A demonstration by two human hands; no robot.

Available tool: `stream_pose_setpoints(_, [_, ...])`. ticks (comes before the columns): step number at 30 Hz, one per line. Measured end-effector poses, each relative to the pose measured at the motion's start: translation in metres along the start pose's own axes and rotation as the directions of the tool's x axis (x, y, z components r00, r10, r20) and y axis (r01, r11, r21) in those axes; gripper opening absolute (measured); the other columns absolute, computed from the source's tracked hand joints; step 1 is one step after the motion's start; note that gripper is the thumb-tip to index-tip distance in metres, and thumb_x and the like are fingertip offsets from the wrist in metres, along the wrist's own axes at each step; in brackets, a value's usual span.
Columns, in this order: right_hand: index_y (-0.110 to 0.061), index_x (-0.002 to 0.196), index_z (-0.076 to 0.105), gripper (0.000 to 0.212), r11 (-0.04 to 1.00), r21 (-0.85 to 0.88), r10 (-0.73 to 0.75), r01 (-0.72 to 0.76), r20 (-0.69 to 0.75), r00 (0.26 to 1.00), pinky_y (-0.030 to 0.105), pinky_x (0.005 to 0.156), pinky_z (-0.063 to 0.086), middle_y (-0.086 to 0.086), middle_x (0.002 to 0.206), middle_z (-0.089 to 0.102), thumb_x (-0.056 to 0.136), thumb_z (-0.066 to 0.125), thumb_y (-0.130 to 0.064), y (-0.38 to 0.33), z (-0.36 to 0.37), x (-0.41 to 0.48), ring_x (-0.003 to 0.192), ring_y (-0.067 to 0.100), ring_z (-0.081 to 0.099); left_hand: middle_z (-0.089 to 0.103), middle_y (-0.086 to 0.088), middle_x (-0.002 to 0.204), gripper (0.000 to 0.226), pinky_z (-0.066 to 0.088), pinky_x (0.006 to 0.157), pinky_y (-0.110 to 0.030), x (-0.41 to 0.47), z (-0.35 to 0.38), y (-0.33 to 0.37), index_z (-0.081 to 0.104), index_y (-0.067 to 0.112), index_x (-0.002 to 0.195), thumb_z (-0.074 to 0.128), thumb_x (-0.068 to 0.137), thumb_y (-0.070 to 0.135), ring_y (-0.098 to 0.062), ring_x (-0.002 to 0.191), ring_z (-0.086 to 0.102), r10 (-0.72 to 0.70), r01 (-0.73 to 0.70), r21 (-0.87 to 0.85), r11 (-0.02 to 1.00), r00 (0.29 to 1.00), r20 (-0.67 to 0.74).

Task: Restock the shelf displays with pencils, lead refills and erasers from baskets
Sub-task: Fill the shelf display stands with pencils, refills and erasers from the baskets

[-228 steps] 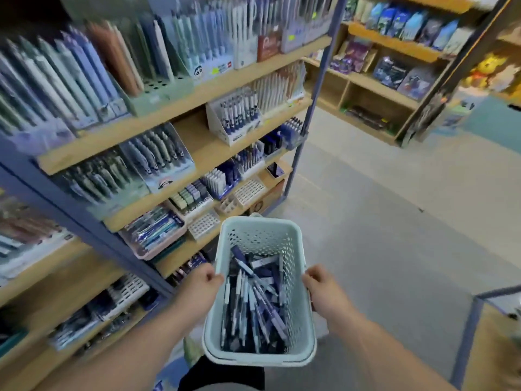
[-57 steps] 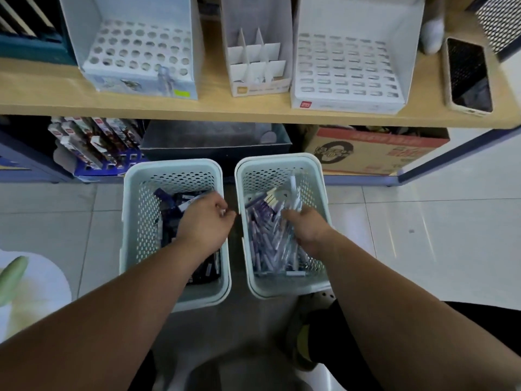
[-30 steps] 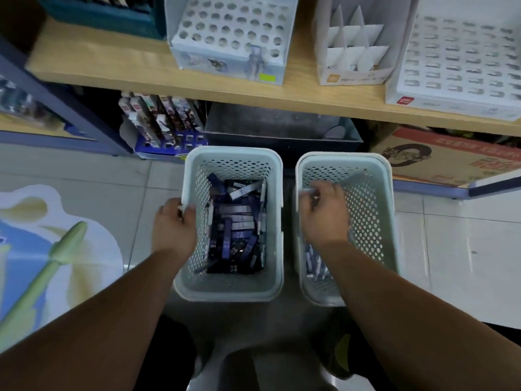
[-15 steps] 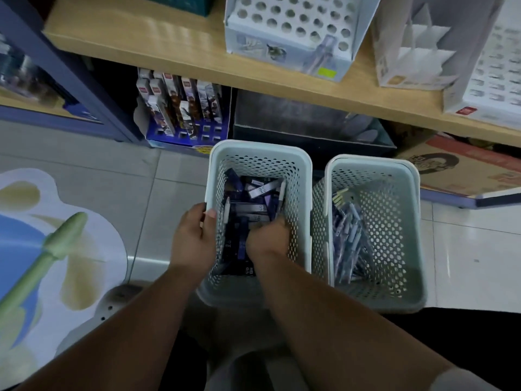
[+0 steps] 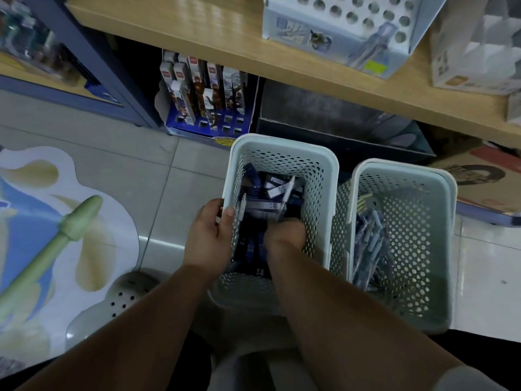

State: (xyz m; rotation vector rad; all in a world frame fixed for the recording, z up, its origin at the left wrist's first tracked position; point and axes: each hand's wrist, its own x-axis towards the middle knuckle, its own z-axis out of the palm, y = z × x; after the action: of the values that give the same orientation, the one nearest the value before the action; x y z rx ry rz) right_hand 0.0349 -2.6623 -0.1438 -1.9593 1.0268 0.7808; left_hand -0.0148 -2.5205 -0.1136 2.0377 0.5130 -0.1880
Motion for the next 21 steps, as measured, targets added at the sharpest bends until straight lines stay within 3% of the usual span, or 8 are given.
stream_pose_setpoints(4, [-0.001,0.108,0.067,0.024,0.995,0.043,-0.085,0.088,-0.084,0.993,0.019,0.051,0.032,0.012,0.093,0.069,0.103,0.053,-0.020,0.003,0.006,0.002,0.075,0.020,0.058,0.060,-0.003,0.091,0.023,0.040,0.064,-0.029,0.000,0.000,0.001,0.056,0.025,0.106,0.041,0.103,0.041,-0.018,0.079,0.058,-0.007,0.007,-0.007,1.000,1.000,0.004])
stream_pose_setpoints(8, [-0.014,0.089,0.054,0.021,0.952,-0.015,-0.305,0.305,-0.108,0.946,0.024,0.054,0.033,0.010,0.089,0.064,0.106,0.046,-0.024,0.006,0.008,-0.008,0.075,0.022,0.058,0.057,-0.002,0.086,0.021,0.039,0.064,-0.029,-0.001,0.000,0.000,0.054,0.025,0.101,0.041,0.104,0.041,-0.019,0.075,0.055,0.000,0.001,-0.030,1.000,1.000,0.005])
stream_pose_setpoints(10, [-0.014,0.092,0.053,0.021,0.931,0.037,-0.362,0.363,-0.041,0.931,0.023,0.054,0.032,0.006,0.086,0.060,0.107,0.043,-0.025,0.002,0.006,-0.011,0.073,0.017,0.054,0.060,-0.003,0.090,0.024,0.043,0.067,-0.032,0.000,0.001,-0.003,0.056,0.025,0.105,0.041,0.104,0.044,-0.020,0.079,0.058,0.000,0.000,-0.031,1.000,1.000,0.003])
stream_pose_setpoints(13, [-0.014,0.110,0.059,0.019,0.945,0.114,-0.320,0.307,0.117,0.940,0.024,0.062,0.040,-0.002,0.086,0.058,0.107,0.044,-0.025,-0.010,0.007,-0.012,0.077,0.014,0.056,0.063,-0.003,0.096,0.036,0.050,0.073,-0.036,0.000,0.000,-0.004,0.057,0.025,0.109,0.037,0.099,0.053,-0.021,0.086,0.061,-0.004,0.004,-0.030,1.000,1.000,0.001])
stream_pose_setpoints(16, [-0.019,0.121,0.063,0.022,0.959,0.184,-0.252,0.215,0.211,0.944,0.030,0.087,0.049,-0.002,0.101,0.063,0.104,0.051,-0.027,-0.019,0.014,-0.011,0.095,0.018,0.061,0.063,-0.003,0.096,0.027,0.046,0.071,-0.032,-0.001,0.000,-0.002,0.057,0.024,0.107,0.039,0.103,0.044,-0.020,0.086,0.060,0.000,0.000,-0.039,0.999,1.000,0.009])
stream_pose_setpoints(19, [-0.025,0.112,0.062,0.014,0.969,0.161,-0.228,0.188,0.286,0.931,0.032,0.083,0.052,-0.002,0.101,0.068,0.102,0.054,-0.029,-0.027,0.024,-0.011,0.090,0.016,0.064,0.064,-0.002,0.096,0.020,0.047,0.071,-0.032,0.000,0.000,0.001,0.058,0.023,0.108,0.041,0.105,0.035,-0.017,0.086,0.061,0.000,0.001,-0.047,0.999,1.000,0.009])
stream_pose_setpoints(21, [-0.021,0.112,0.065,0.018,0.976,0.109,-0.214,0.189,0.311,0.926,0.034,0.082,0.054,0.004,0.106,0.071,0.101,0.053,-0.028,-0.030,0.032,-0.009,0.093,0.022,0.067,0.064,-0.001,0.096,0.021,0.047,0.071,-0.032,0.000,0.000,0.002,0.058,0.022,0.109,0.042,0.106,0.033,-0.016,0.086,0.061,0.001,-0.001,-0.049,0.999,1.000,0.009])
